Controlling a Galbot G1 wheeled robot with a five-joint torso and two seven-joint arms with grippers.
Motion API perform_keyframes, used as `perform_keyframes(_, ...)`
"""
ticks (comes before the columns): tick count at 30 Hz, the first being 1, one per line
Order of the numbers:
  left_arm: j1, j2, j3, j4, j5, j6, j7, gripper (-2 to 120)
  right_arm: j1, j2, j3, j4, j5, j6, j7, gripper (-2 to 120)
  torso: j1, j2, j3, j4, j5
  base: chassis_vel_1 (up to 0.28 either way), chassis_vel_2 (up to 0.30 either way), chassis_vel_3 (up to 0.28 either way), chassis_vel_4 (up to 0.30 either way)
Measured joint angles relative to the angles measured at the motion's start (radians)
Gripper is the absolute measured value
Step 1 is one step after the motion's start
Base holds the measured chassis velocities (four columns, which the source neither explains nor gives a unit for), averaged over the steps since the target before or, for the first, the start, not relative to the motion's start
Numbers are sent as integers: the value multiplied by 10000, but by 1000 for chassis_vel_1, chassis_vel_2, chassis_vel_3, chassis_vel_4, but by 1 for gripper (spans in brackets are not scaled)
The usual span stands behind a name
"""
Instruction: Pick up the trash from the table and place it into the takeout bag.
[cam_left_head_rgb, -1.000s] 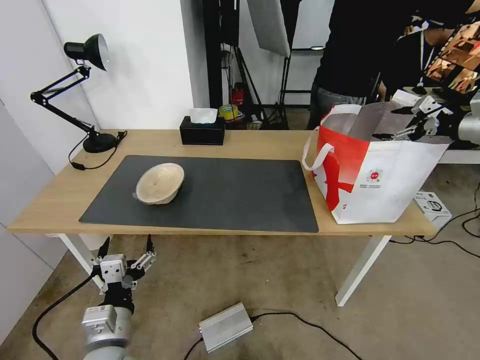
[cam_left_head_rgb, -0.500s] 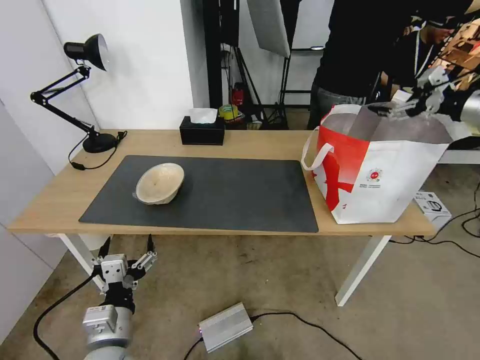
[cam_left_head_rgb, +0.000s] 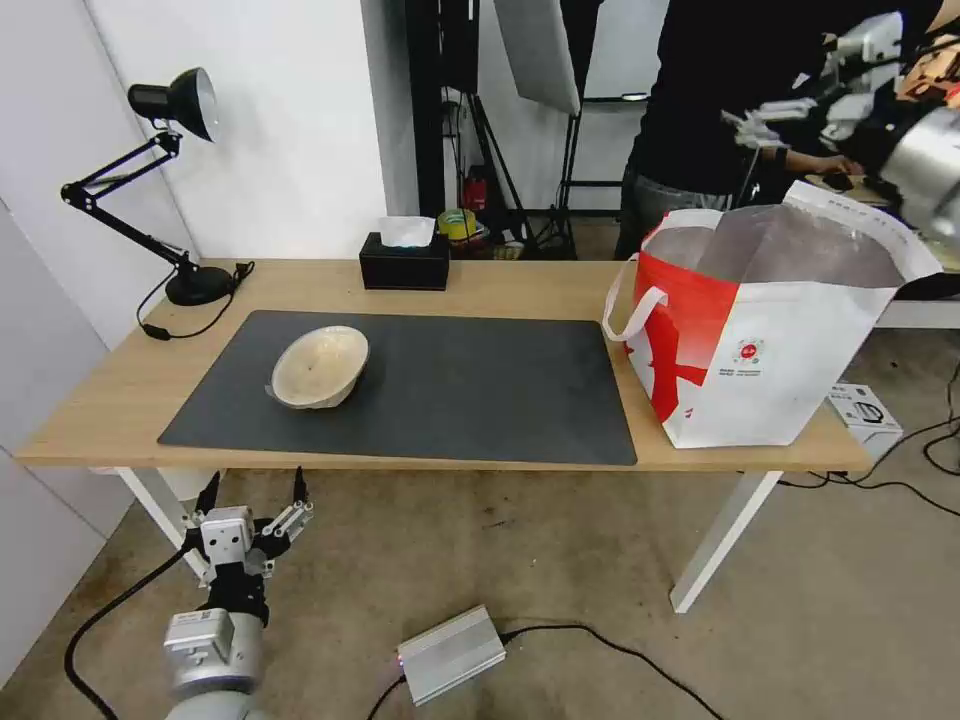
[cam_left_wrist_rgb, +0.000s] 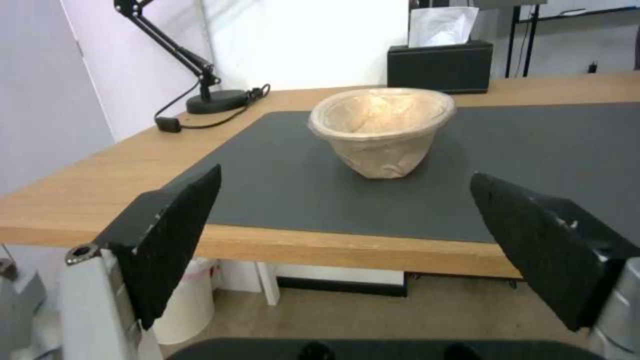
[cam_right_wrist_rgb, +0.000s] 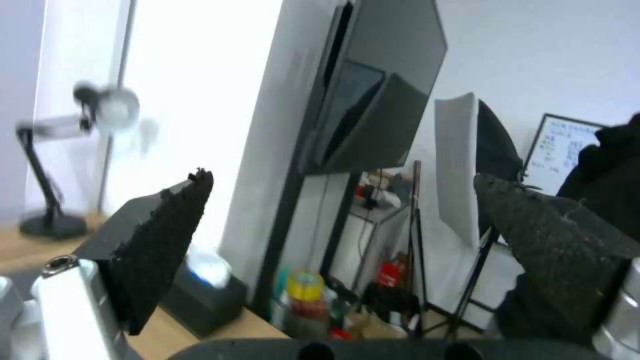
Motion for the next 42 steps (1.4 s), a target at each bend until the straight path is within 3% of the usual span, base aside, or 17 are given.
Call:
perform_keyframes(5,54,-58,-22,0,19,1,0,100,-771,14,384,1496,306,-132,1681,100,-1,0,0,0,0,0,0,0,0)
perform_keyframes(9,95,-89,-26,14,101,-25,0,100,-1292,-88,815,1823,65,61,2350,100,-1,0,0,-1,2,0,0,0,0)
perform_keyframes(15,163,-98,-38,80,160,-138,0,100,-2892,-420,2220,1315,-1860,1176,2391,100,0,0,0,-3,4,0,0,0,0)
perform_keyframes(21,208,-126,-41,106,206,-182,0,100,-4385,-495,3367,1246,-2774,1874,2396,100,-1,1,-1,-2,1,0,0,0,0)
perform_keyframes(24,296,-163,-74,117,295,-255,-1,100,-6670,-40,4889,1511,-3699,2321,2611,100,0,0,1,-3,9,0,0,0,0)
perform_keyframes(25,296,-163,-74,117,295,-255,-1,100,-6670,-40,4889,1511,-3699,2321,2611,100,0,0,1,-3,9,0,0,0,0)
perform_keyframes(29,375,-198,-112,117,346,-328,-4,100,-9279,887,6898,2367,-4219,2371,2819,100,-2,1,-1,-3,1,0,0,0,0)
perform_keyframes(34,378,-191,-90,117,368,-331,-6,100,-10915,1780,7540,3461,-4618,2225,3094,100,0,0,0,-2,3,0,0,0,0)
perform_keyframes(36,378,-191,-88,117,369,-330,-6,100,-10915,1780,7540,3461,-4618,2225,3094,100,0,0,0,-2,3,0,0,0,0)
perform_keyframes(38,378,-186,-68,117,391,-330,-4,100,-11740,2390,7628,4417,-4887,1873,3430,100,-2,1,0,-1,1,0,0,0,0)
perform_keyframes(42,379,-176,-65,114,403,-330,-3,100,-12450,2925,7635,5037,-5525,1579,3543,100,-1,1,-1,-2,1,0,0,0,0)
